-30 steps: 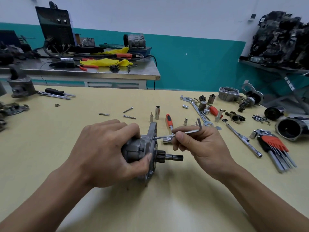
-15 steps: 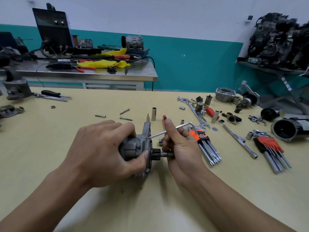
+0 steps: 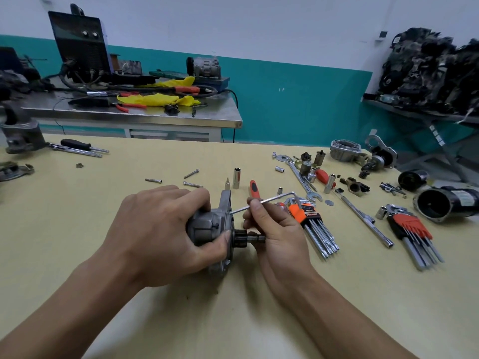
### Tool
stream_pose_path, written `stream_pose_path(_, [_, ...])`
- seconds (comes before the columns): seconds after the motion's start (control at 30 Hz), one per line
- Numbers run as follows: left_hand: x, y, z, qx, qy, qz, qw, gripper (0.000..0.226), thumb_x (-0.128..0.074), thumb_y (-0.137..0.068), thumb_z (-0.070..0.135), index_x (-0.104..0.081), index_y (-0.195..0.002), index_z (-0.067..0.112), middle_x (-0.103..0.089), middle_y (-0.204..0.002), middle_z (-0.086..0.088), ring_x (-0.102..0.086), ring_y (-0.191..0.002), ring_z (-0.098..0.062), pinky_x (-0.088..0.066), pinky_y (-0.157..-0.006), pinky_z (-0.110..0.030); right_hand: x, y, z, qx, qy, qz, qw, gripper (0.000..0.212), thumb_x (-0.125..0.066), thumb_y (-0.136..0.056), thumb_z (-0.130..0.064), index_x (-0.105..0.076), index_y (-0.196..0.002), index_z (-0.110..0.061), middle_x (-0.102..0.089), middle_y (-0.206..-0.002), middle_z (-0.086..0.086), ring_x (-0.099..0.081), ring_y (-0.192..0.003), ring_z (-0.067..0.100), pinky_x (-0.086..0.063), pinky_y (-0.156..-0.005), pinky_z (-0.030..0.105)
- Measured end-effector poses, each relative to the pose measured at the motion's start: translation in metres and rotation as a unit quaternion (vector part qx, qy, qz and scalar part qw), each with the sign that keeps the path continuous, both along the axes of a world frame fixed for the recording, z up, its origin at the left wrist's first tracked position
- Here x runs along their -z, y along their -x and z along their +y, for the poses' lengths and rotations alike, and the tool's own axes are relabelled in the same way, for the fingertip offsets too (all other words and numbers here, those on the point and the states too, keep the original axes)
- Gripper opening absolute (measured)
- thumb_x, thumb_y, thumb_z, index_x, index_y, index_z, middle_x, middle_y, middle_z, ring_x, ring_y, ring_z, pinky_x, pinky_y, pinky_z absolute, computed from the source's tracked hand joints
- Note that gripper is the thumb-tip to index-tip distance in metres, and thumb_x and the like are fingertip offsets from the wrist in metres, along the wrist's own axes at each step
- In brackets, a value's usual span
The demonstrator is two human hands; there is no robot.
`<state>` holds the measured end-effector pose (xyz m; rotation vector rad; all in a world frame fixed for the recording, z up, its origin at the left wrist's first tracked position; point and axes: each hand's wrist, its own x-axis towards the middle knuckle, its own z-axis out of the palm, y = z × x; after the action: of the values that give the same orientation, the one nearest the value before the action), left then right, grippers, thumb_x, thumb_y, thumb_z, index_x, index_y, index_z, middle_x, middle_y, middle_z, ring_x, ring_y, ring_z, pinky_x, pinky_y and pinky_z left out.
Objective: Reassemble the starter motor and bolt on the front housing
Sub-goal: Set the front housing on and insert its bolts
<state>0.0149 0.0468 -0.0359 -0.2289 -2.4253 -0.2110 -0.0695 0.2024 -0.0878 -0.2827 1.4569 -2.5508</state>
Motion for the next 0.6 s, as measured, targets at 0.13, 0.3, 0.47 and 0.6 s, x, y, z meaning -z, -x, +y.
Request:
stream_pose_path(0.13, [0.000,0.001,0.000,-0.004,0.007,-0.002,1.000,0.040,-0.052,-0.067,0.062,-0.057,-0.069,0.023,-0.049,-0.053,0.008,-0.042,-0.051,-0.018,-0.042,-0.045,-0.031,0.001,-0.005,-0.012,0.073,0.017,-0.069,0.995,0.017,-0.079,-0.060,-0.029,-0.069,-0.058,-0.016,-0.056,-0.057,0.000,-0.051,-0.058,0.012,-0.042,-0.069,0.034])
stream_pose_path(0.3, [0.001,0.002,0.000,-0.008,0.007,-0.002,1.000,0.039,-0.053,-0.068,0.063,-0.056,-0.069,0.024,-0.042,-0.054,0.010,-0.039,-0.052,-0.018,-0.039,-0.046,-0.028,0.000,-0.006,-0.026,0.098,0.077,-0.130,0.984,0.021,-0.080,-0.075,-0.016,-0.066,-0.060,-0.018,-0.050,-0.057,-0.002,-0.046,-0.054,0.010,-0.043,-0.060,0.028])
stream_pose_path(0.47, [0.002,0.002,-0.001,-0.007,0.004,0.000,1.000,0.040,-0.054,-0.068,0.064,-0.056,-0.069,0.024,-0.044,-0.055,0.011,-0.039,-0.052,-0.019,-0.040,-0.047,-0.029,0.001,-0.005,-0.025,0.079,0.096,-0.130,0.984,0.014,-0.073,-0.083,-0.011,-0.074,-0.071,-0.018,-0.050,-0.059,-0.004,-0.044,-0.055,0.008,-0.041,-0.061,0.027])
stream_pose_path(0.6, [0.002,0.003,-0.001,-0.010,0.007,0.001,1.000,0.040,-0.054,-0.068,0.064,-0.057,-0.070,0.024,-0.047,-0.055,0.011,-0.041,-0.052,-0.019,-0.042,-0.047,-0.029,0.002,-0.001,-0.020,0.077,0.082,-0.139,0.984,0.029,-0.061,-0.095,-0.025,-0.074,-0.071,-0.018,-0.054,-0.060,-0.003,-0.050,-0.055,0.009,-0.042,-0.059,0.025])
